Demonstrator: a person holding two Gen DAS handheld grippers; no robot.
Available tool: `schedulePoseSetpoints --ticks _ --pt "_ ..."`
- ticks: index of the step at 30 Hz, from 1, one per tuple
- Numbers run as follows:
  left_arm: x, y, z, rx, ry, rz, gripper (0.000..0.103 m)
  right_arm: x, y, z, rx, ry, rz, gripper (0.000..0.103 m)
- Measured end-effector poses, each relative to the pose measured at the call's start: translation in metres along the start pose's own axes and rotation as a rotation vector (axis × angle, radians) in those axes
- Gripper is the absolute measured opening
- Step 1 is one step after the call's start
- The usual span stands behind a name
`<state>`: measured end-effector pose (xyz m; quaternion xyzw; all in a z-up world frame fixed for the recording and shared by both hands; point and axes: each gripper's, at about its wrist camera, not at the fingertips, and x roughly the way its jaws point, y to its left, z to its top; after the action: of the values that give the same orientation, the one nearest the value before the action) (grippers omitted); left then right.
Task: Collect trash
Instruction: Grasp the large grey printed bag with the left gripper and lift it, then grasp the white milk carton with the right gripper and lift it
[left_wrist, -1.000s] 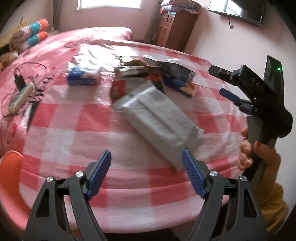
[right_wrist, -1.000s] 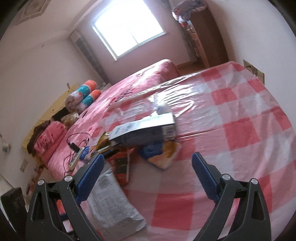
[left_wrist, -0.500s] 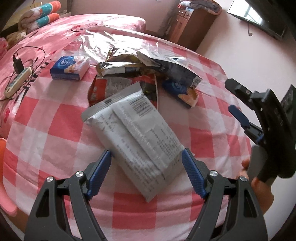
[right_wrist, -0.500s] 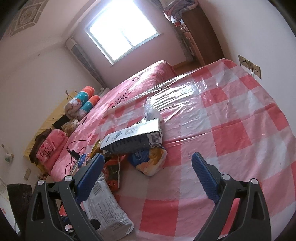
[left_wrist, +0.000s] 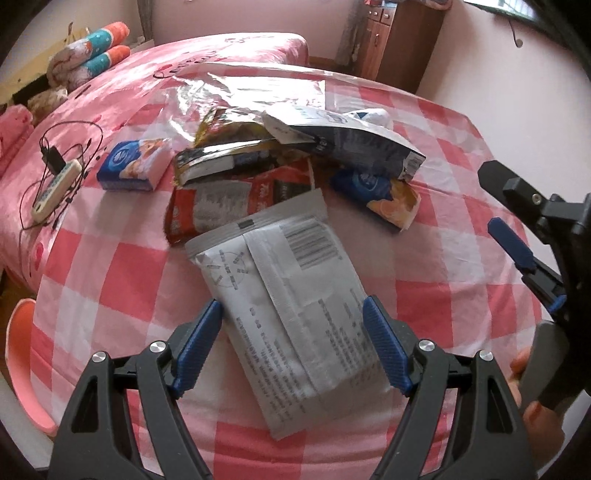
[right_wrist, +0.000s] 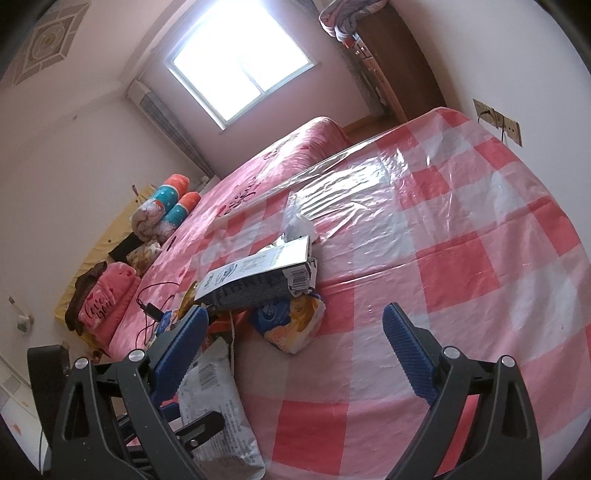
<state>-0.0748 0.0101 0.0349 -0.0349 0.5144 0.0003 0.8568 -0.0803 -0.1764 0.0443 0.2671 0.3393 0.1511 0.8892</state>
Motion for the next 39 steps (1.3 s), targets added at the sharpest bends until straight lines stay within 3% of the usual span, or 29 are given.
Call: schedulePoseSetpoints --ticks 9,20,39 --pt "0.011 -0.02 0.006 0.065 0.004 0.057 0.087 0.0 -0.006 0.004 0.01 0.002 0.013 0.094" --pt "0.012 -0.021 0.002 0.083 -0.015 0.055 0.081 0.007 -0.004 0.004 -0.003 0.029 0.018 0.094" --pt "0.004 0.01 0.0 0.036 -0.023 -0.093 0.076 0.034 0.005 -0.002 -0.05 0.086 0.009 0.094"
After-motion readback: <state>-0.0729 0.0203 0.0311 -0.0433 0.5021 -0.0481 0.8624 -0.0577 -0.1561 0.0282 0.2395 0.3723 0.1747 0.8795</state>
